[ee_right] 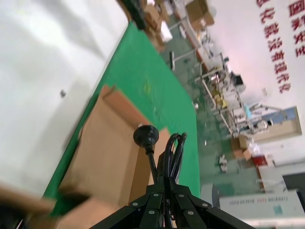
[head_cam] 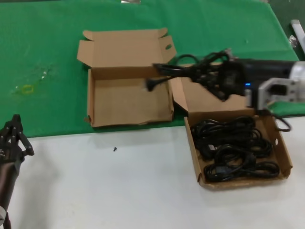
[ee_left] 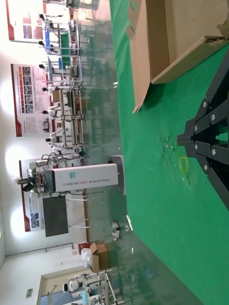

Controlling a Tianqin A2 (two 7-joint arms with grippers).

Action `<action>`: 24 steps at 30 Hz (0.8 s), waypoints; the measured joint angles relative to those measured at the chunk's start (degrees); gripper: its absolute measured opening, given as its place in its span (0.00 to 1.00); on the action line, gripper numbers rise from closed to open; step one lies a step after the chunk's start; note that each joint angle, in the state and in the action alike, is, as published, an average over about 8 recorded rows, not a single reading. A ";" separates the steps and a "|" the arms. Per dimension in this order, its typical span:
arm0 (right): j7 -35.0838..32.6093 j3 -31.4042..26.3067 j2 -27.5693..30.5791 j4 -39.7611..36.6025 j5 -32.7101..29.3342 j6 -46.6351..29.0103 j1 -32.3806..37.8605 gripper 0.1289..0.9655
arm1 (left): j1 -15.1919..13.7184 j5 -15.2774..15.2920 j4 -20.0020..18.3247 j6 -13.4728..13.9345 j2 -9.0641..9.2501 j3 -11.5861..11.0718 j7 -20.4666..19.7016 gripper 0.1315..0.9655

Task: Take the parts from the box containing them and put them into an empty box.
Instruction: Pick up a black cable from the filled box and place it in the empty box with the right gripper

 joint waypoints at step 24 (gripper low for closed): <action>-11.06 -7.47 -19.76 -20.93 -2.91 1.91 11.69 0.03 | 0.00 0.00 0.00 0.00 0.00 0.00 0.00 0.01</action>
